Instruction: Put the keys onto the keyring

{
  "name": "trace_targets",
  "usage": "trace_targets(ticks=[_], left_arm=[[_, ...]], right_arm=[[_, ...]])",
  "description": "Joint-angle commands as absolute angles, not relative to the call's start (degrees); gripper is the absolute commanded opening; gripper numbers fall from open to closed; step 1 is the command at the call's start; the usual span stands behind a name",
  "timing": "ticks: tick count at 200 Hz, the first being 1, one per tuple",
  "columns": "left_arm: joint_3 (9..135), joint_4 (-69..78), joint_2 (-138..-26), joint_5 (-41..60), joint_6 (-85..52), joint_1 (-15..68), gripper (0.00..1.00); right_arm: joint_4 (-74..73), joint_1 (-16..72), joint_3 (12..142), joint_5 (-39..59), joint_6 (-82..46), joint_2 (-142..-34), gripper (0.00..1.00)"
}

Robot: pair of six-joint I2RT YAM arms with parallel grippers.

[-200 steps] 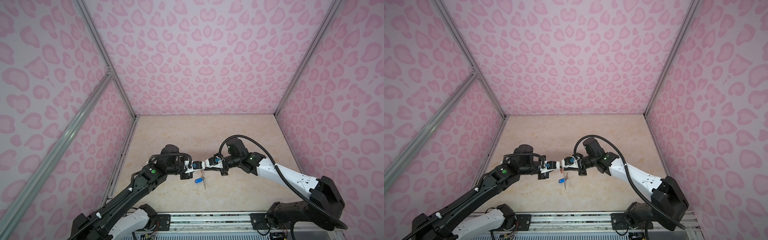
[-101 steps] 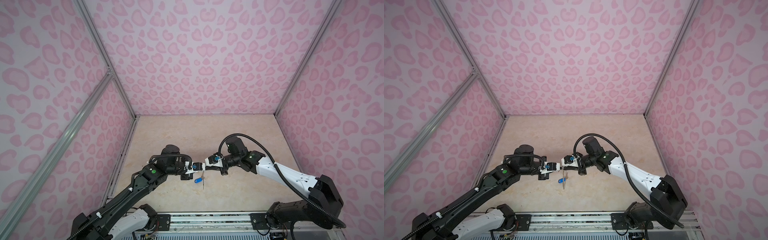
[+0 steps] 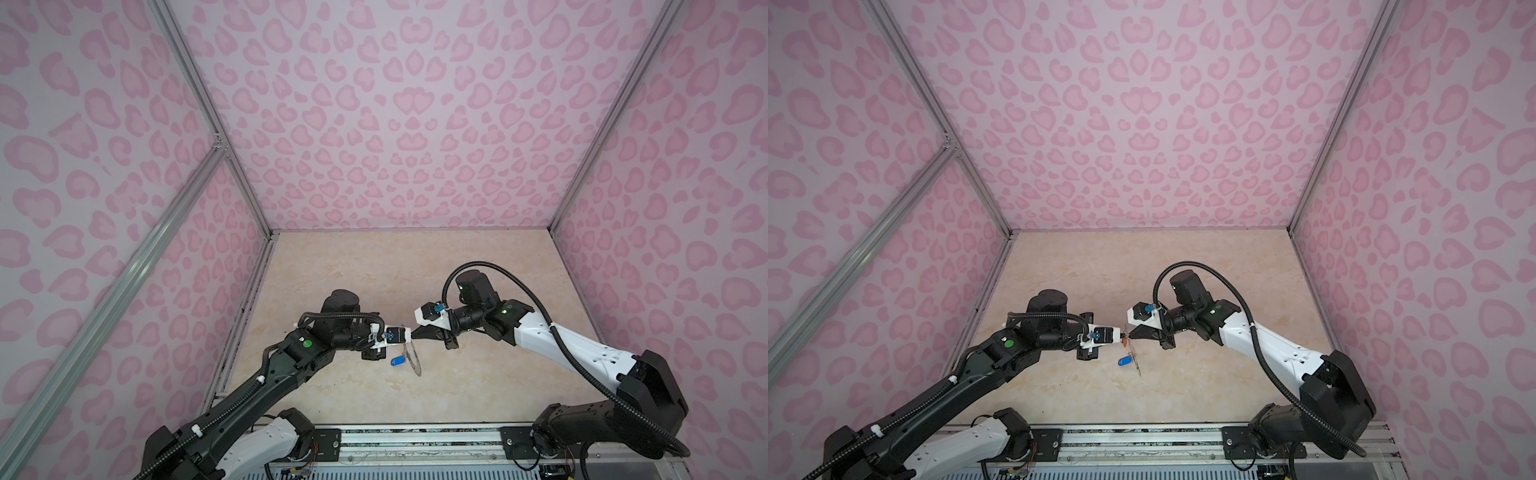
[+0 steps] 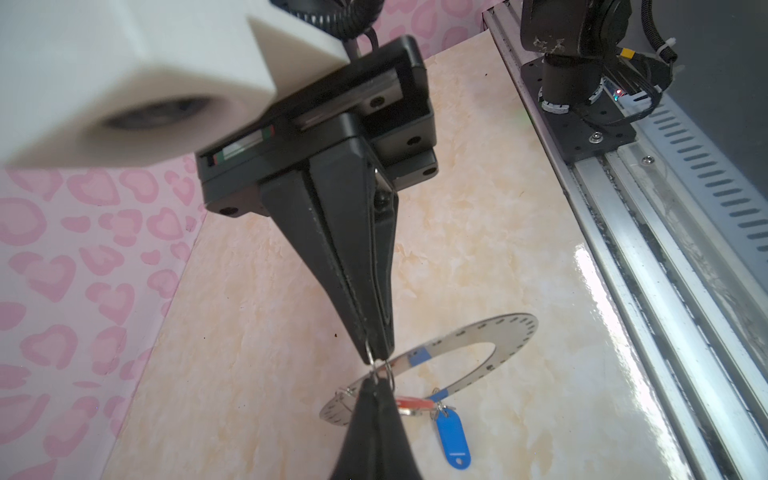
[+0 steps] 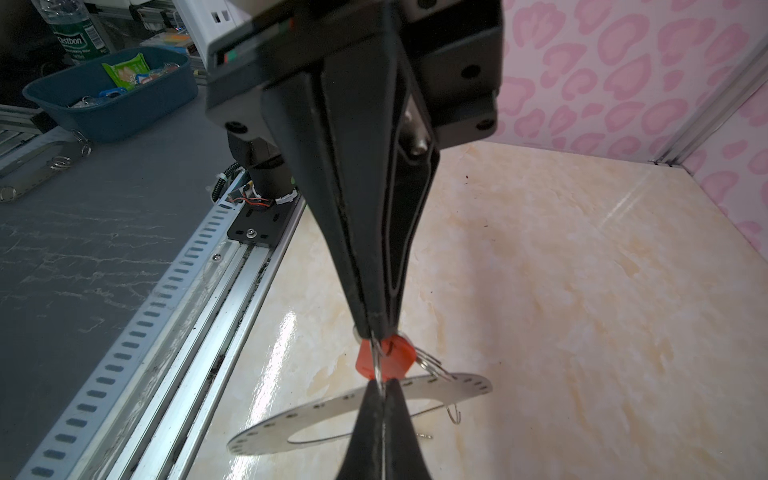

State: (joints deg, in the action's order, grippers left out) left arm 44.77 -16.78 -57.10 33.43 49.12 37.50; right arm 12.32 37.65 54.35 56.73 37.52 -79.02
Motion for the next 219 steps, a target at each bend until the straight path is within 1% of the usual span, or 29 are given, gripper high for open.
trace_targets(ticks=[1,96,151,219], left_arm=[[44.5,-17.9,-56.7,33.6,49.9,37.5,0.03],[43.3,-16.0,-55.5,31.3,50.5,37.6,0.03],[42.8,-14.9,-55.5,31.0,50.9,37.7,0.03],[43.3,-13.7,-55.4,32.7,52.0,38.3,0.03]], right_arm=[[5.9,37.3,53.3,58.1,34.3,-79.0,0.00],[-0.7,35.6,51.0,58.9,26.7,-78.6,0.00],[0.2,35.6,52.0,58.8,25.5,-79.2,0.00],[7.0,36.0,55.2,59.3,27.0,-81.5,0.00]])
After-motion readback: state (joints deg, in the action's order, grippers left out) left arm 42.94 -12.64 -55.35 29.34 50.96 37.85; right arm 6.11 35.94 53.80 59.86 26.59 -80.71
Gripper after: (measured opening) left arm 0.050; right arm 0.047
